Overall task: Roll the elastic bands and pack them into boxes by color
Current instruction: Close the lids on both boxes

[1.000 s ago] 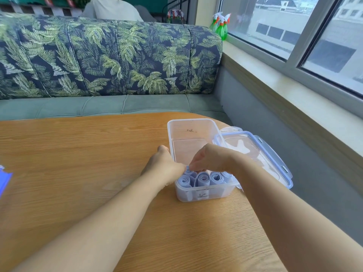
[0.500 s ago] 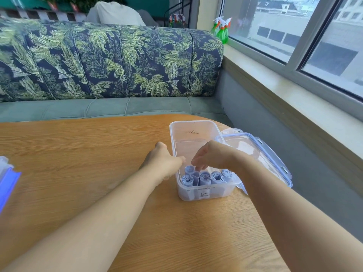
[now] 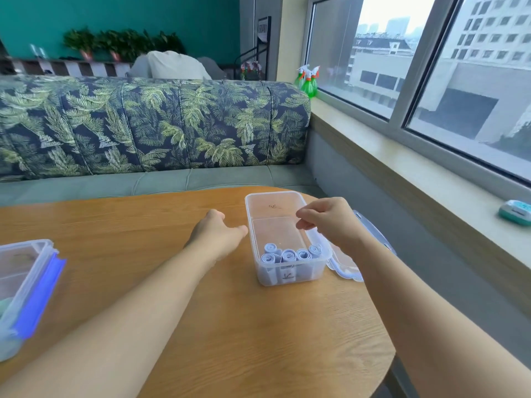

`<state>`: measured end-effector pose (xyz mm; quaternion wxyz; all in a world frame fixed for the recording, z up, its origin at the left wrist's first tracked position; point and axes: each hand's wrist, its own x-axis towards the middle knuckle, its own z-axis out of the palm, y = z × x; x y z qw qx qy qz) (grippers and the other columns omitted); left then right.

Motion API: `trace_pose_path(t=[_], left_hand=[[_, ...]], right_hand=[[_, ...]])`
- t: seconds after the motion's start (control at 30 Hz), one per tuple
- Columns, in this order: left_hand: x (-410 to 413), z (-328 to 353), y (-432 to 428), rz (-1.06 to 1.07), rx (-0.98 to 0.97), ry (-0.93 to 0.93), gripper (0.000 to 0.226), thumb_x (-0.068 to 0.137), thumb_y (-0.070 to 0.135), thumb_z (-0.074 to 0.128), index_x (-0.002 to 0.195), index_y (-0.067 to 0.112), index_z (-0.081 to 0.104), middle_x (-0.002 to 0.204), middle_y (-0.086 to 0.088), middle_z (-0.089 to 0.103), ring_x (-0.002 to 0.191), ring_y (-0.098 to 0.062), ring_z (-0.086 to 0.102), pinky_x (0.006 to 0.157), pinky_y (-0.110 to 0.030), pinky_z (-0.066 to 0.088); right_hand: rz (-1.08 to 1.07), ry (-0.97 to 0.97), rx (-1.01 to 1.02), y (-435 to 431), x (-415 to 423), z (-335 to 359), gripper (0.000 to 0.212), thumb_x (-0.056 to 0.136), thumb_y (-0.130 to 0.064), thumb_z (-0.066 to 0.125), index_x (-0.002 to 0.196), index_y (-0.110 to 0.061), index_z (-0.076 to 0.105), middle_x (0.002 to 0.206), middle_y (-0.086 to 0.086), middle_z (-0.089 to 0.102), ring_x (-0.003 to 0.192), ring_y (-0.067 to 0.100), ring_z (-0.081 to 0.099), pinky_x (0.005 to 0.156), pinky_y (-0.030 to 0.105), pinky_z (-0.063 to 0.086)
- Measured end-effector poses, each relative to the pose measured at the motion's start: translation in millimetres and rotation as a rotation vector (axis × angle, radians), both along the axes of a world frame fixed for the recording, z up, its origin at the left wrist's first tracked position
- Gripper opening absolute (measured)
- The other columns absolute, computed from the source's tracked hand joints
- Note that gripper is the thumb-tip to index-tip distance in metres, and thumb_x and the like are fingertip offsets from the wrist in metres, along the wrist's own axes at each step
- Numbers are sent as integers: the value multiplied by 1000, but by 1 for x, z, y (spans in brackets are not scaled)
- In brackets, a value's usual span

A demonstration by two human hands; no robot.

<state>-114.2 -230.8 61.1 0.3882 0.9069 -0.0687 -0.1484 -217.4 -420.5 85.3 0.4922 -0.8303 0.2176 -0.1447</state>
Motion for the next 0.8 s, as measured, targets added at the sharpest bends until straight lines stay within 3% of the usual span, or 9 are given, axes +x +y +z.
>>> trace_pose_path(t=[0.07,0.23,0.4,0.5,0.6,0.7,0.8], left_hand=[[-11,1,10,12,-30,1,74,74,47,66,138,21,40,120,-3,60,94,-24,67,86,-42,56],[-42,-3,27,36,-107,25,60,87,32,65,139,16,41,86,4,56,90,-24,69,83,-41,58],[-72,-14,31,-25,-108,29,60,82,39,67,134,20,44,124,-3,58,100,-23,65,88,-42,56],[-89,-21,30,-79,-123,9,53,78,42,66,125,25,48,118,-3,62,100,-23,65,87,-42,56],[-104,-23,22,-129,-131,-32,28,80,38,64,104,30,54,108,-1,66,97,-21,66,86,-38,55],[-119,-25,8,-196,-185,-102,27,86,27,62,113,23,59,105,1,68,97,-20,64,84,-29,51],[-132,-24,-9,-283,-207,-185,23,89,23,57,112,23,61,101,2,69,97,-20,62,84,-30,50]], right_hand=[[-22,-21,56,8,-22,0,16,91,-3,58,87,2,73,76,10,72,65,12,61,51,6,43],[-101,-33,202,32,-64,-18,13,92,-4,60,93,3,71,79,15,71,64,14,61,46,6,41],[-139,0,271,58,-90,-37,13,92,-7,61,87,0,70,76,12,70,61,12,59,46,7,41],[-157,30,286,69,-100,-46,13,92,-10,61,82,-6,69,74,7,71,62,12,60,49,10,42],[-185,45,295,74,-108,-52,12,91,-12,62,88,-4,71,72,6,71,63,12,60,51,14,41],[-215,50,310,72,-114,-52,14,92,-12,61,93,-4,71,74,6,72,65,13,61,57,21,41],[-242,30,334,62,-117,-48,14,94,-14,60,96,-4,70,75,5,72,68,13,62,60,23,42]])
